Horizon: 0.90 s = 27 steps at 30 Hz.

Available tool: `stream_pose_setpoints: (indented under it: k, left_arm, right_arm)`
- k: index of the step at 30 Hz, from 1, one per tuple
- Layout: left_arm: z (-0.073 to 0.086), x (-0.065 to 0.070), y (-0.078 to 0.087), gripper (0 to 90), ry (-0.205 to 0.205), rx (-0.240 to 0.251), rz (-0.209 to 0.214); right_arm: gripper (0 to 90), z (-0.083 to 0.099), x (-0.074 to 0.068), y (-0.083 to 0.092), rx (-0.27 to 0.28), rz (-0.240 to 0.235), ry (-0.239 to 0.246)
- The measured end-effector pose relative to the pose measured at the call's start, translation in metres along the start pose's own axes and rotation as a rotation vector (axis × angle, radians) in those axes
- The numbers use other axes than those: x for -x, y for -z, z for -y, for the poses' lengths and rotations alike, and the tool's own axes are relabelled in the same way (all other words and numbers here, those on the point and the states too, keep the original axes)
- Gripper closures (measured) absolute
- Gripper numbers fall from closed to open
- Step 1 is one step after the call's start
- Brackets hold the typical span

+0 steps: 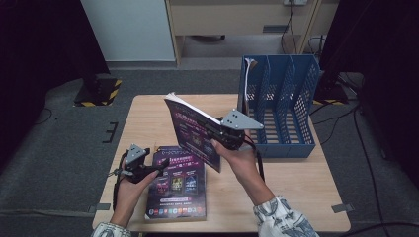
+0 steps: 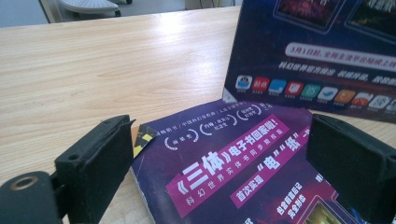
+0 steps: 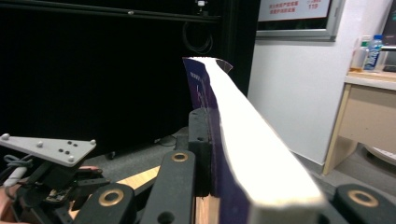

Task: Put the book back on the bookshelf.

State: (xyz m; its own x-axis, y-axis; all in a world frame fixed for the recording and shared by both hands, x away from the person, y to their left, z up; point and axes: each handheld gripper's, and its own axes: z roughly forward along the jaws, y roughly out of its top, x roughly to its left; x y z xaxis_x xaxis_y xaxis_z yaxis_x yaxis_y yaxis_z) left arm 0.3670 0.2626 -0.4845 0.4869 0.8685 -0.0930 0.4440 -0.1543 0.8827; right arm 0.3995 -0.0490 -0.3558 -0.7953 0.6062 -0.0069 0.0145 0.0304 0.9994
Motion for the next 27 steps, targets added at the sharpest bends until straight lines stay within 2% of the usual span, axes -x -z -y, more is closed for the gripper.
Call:
stream_pose_setpoints:
  k: [17, 27]
  left_arm:
    - [0.002, 0.000, -0.002, 7.9, -0.011, -0.010, -0.006]
    - [0.002, 0.001, -0.002, 8.1, -0.015, -0.017, -0.004]
  right_arm:
    - [82.5, -0.004, 0.020, 0.013, 0.020, 0.060, -0.019]
    - [82.5, -0.004, 0.027, 0.021, 0.020, 0.064, -0.024]
